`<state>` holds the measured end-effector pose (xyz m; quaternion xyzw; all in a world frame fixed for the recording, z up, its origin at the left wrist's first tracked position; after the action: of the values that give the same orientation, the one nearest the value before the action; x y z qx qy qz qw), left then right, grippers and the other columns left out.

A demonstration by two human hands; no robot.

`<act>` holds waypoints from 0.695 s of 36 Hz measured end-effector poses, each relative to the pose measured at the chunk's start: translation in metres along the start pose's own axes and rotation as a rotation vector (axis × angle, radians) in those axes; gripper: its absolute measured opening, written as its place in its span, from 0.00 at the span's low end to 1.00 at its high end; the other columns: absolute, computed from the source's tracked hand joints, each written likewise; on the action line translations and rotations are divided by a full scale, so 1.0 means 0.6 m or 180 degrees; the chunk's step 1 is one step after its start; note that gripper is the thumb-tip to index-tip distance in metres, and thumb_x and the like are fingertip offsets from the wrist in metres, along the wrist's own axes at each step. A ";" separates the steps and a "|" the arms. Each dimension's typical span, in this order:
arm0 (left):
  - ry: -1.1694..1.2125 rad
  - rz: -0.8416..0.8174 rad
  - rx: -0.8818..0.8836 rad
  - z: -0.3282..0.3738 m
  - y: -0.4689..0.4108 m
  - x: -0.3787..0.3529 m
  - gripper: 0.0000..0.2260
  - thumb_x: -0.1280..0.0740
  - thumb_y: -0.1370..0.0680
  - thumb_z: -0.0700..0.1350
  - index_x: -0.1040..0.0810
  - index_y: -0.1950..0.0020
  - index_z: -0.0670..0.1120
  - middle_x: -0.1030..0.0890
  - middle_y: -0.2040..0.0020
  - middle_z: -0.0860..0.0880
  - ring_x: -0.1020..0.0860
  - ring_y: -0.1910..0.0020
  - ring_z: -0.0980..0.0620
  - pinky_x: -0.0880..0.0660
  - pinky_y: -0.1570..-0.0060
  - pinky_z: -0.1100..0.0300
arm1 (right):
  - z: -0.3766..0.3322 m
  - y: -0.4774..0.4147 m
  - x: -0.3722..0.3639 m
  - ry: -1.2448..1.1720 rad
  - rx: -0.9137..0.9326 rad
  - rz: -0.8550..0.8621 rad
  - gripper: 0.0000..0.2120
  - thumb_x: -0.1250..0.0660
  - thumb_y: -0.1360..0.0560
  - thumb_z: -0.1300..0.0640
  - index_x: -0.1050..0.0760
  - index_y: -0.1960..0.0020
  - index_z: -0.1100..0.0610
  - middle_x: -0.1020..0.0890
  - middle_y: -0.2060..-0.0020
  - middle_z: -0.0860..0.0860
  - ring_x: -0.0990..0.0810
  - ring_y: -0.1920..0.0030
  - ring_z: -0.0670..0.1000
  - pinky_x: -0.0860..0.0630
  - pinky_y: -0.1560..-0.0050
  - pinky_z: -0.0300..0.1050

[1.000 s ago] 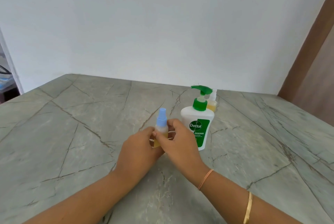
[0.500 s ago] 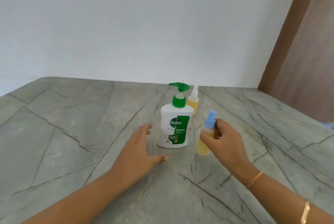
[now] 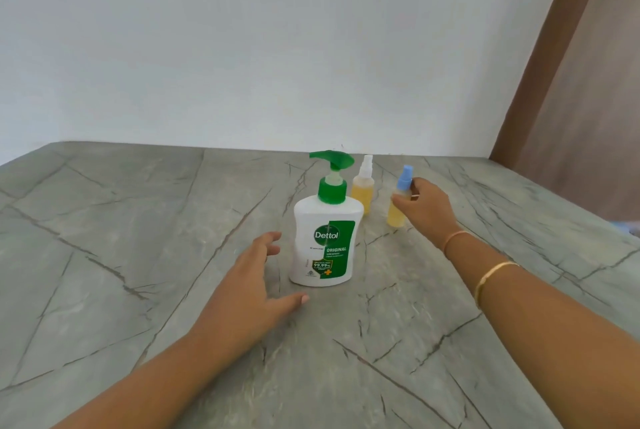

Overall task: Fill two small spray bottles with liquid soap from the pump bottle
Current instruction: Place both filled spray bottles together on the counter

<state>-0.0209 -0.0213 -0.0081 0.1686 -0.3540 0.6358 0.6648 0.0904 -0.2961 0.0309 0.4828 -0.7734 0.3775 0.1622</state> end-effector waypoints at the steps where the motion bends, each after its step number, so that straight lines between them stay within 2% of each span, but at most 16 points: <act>1: -0.0019 0.0024 -0.0028 -0.001 0.000 0.001 0.40 0.27 0.33 0.57 0.47 0.28 0.59 0.35 0.31 0.58 0.34 0.36 0.60 0.35 0.38 0.62 | 0.000 -0.007 -0.005 -0.0013 -0.0025 0.0024 0.10 0.33 0.26 0.58 0.27 0.52 0.66 0.23 0.59 0.58 0.26 0.58 0.57 0.34 0.65 0.42; 3: -0.0051 0.0058 -0.0070 -0.002 0.001 0.002 0.38 0.28 0.32 0.58 0.47 0.29 0.60 0.34 0.32 0.60 0.34 0.37 0.61 0.35 0.38 0.62 | -0.001 -0.020 -0.015 -0.0052 -0.0070 0.0077 0.10 0.33 0.26 0.58 0.27 0.52 0.66 0.23 0.59 0.57 0.26 0.58 0.56 0.34 0.63 0.41; 6: -0.0079 0.0109 -0.0145 -0.004 0.001 0.005 0.36 0.29 0.31 0.58 0.46 0.30 0.62 0.34 0.34 0.62 0.34 0.39 0.63 0.35 0.39 0.64 | -0.004 -0.038 -0.029 -0.0121 -0.0138 0.0143 0.11 0.34 0.26 0.58 0.26 0.49 0.65 0.21 0.53 0.59 0.23 0.51 0.58 0.30 0.55 0.46; 12: -0.0092 0.0216 -0.0143 -0.007 -0.004 0.012 0.32 0.30 0.30 0.58 0.43 0.31 0.62 0.33 0.36 0.64 0.33 0.38 0.62 0.34 0.39 0.63 | -0.010 -0.057 -0.047 -0.0132 -0.0185 0.0160 0.13 0.33 0.26 0.58 0.26 0.46 0.65 0.21 0.50 0.60 0.24 0.49 0.59 0.29 0.50 0.49; 14: -0.0115 0.0261 -0.0165 -0.010 -0.005 0.013 0.31 0.31 0.30 0.58 0.42 0.32 0.62 0.33 0.38 0.65 0.33 0.39 0.64 0.36 0.43 0.66 | -0.007 -0.059 -0.053 -0.0150 -0.0201 0.0133 0.13 0.33 0.26 0.58 0.27 0.45 0.64 0.21 0.49 0.60 0.24 0.48 0.58 0.29 0.49 0.49; 19: -0.0135 0.0306 -0.0172 -0.010 -0.007 0.014 0.28 0.31 0.29 0.56 0.39 0.33 0.62 0.33 0.40 0.67 0.33 0.40 0.64 0.36 0.41 0.67 | 0.003 -0.058 -0.064 -0.0215 -0.0230 0.0128 0.16 0.33 0.25 0.57 0.28 0.40 0.62 0.22 0.45 0.57 0.25 0.48 0.54 0.31 0.49 0.45; 25: -0.0173 0.0314 -0.0164 -0.010 -0.007 0.011 0.26 0.31 0.28 0.56 0.39 0.34 0.63 0.33 0.41 0.67 0.33 0.42 0.66 0.38 0.46 0.70 | 0.008 -0.057 -0.067 -0.0343 -0.0262 0.0141 0.20 0.33 0.25 0.57 0.31 0.36 0.60 0.23 0.42 0.55 0.29 0.50 0.48 0.32 0.48 0.41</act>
<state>-0.0158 -0.0131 -0.0067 0.1510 -0.3961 0.6537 0.6269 0.1401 -0.2829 0.0175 0.4782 -0.8063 0.3223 0.1316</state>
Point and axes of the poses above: each hand's wrist, its own y-axis away from the middle knuckle, its own x-axis out of the back of the hand, z = x × y, the point moved 2 cm from there along -y, towards the middle knuckle
